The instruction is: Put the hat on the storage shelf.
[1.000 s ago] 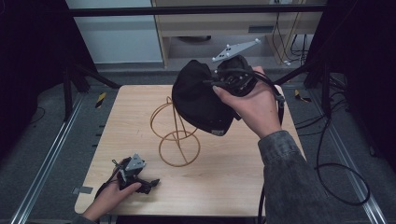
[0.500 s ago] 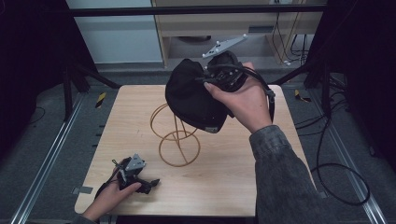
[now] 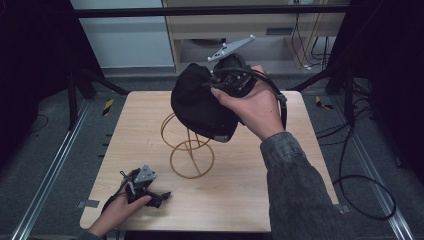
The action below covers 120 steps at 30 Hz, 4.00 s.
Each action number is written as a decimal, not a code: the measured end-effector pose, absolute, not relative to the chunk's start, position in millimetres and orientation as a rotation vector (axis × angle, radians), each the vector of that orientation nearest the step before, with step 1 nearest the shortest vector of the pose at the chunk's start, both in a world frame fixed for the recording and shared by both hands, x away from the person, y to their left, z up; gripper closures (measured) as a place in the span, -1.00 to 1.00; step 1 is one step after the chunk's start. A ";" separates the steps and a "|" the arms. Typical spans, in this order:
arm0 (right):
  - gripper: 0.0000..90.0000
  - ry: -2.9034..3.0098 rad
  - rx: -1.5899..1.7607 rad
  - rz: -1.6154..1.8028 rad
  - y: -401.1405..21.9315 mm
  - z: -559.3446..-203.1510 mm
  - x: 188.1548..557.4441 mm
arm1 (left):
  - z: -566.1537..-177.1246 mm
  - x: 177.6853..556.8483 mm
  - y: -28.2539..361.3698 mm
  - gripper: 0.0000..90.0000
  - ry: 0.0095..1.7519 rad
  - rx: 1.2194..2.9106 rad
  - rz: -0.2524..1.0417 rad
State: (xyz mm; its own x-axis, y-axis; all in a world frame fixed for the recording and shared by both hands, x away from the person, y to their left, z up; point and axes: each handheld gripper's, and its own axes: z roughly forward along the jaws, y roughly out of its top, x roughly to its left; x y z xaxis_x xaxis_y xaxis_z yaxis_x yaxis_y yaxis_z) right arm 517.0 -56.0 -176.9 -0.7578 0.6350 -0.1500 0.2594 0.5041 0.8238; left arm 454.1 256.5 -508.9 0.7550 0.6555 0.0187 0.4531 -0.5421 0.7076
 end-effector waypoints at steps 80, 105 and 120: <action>0.69 2.547 0.710 1.005 24.5 -231.1 549.0 | -509.0 454.3 255.9 -1.00 0.821 2.237 0.366; 0.52 2.565 0.710 0.984 29.4 -240.0 548.6 | -509.0 454.3 255.9 -1.00 0.822 2.237 0.366; 0.15 2.564 0.744 0.965 26.6 -239.8 548.1 | -508.9 454.4 256.0 -1.00 0.820 2.239 0.367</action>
